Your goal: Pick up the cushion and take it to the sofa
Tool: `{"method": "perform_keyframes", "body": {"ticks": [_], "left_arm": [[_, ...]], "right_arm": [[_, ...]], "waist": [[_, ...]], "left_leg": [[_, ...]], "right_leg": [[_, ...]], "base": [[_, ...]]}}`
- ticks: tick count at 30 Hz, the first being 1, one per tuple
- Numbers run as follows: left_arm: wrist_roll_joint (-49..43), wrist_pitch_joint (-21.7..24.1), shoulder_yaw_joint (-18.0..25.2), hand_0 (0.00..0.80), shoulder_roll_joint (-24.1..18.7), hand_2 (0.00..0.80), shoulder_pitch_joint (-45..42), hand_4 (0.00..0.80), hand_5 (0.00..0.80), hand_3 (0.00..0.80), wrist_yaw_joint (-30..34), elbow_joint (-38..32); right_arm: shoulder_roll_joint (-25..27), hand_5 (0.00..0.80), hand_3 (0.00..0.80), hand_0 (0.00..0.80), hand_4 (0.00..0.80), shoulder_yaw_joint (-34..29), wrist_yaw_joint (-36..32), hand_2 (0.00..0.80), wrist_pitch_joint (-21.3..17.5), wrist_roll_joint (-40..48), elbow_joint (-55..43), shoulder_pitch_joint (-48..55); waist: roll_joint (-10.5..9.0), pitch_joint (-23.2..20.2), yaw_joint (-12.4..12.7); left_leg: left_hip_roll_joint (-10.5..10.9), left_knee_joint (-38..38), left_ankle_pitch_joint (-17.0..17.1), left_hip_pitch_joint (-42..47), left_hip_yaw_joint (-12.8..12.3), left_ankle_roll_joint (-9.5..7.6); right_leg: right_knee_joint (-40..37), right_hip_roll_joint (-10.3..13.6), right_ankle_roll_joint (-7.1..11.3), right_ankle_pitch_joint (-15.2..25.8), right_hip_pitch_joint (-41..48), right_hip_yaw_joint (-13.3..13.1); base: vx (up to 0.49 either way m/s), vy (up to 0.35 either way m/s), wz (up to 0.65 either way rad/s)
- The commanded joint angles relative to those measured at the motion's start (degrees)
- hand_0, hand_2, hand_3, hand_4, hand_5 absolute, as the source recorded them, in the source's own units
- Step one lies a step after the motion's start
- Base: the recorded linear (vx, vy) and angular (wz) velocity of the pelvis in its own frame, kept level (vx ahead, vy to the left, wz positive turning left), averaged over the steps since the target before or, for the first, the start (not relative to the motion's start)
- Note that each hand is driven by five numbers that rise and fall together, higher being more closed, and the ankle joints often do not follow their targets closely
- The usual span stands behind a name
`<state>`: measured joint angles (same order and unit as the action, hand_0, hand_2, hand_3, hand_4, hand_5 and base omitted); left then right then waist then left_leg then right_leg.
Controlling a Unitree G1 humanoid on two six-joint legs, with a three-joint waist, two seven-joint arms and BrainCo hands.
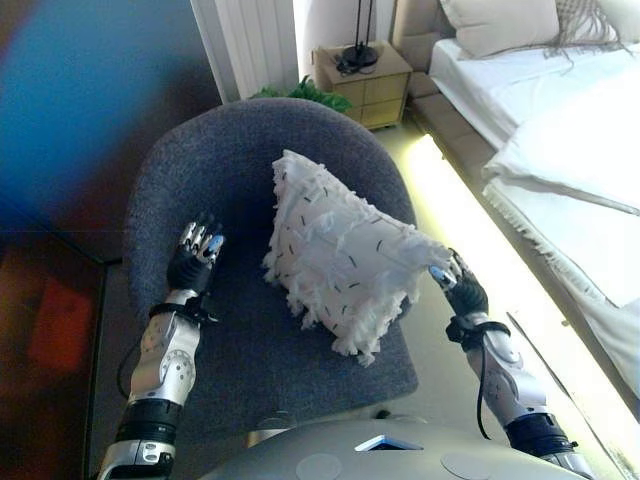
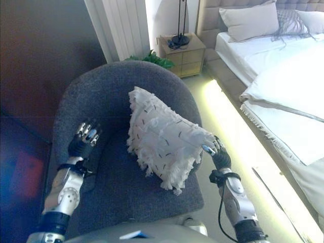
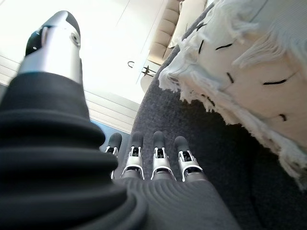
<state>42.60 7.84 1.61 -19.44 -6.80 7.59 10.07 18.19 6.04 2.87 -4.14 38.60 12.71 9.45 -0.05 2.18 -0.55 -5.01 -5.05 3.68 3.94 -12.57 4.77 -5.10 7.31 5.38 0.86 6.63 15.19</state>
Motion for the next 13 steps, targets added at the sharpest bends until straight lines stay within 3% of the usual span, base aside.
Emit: {"method": "perform_keyframes", "body": {"ticks": [1, 6, 13], "left_arm": [[0.57, 1.81, 0.51, 0.0, -1.37, 0.0, 1.31, 0.0, 0.0, 0.0, -0.59, -2.51], [6.14, -0.32, -1.15, 0.0, -1.06, 0.0, -0.71, 0.0, 0.0, 0.0, 1.08, -2.05], [5.39, 0.78, -4.83, 0.0, -2.01, 0.0, -0.67, 0.0, 0.0, 0.0, 0.14, -5.67]], "right_arm": [[-1.47, 0.0, 0.0, 0.0, 0.0, -1.86, 1.92, 0.0, -6.68, -2.97, -1.2, -1.47], [-1.38, 0.0, 0.0, 0.0, 0.0, 0.53, -1.24, 0.0, -7.01, 0.95, -1.34, -0.04], [-0.88, 0.0, 0.0, 0.0, 0.0, 3.68, -1.08, 0.0, -8.71, 2.1, -2.42, -1.48]], "waist": [[-1.53, 0.18, 1.47], [-1.59, 0.58, 1.86], [-1.71, 0.7, 2.66]], "left_leg": [[-0.2, 0.05, -2.4, -0.4, -0.78, -0.87], [0.26, 0.16, -2.72, -0.08, -0.65, -1.29], [0.55, 0.05, -3.04, -0.01, -0.41, -1.5]], "right_leg": [[0.33, 3.11, 3.66, 2.91, -2.92, 1.44], [0.31, 3.15, 3.58, 2.83, -2.47, 1.6], [0.1, 3.17, 3.69, 2.86, -2.19, 2.16]], "base": [[-0.057, 0.021, -0.02], [-0.039, 0.016, 0.01], [-0.032, 0.004, 0.01]]}}
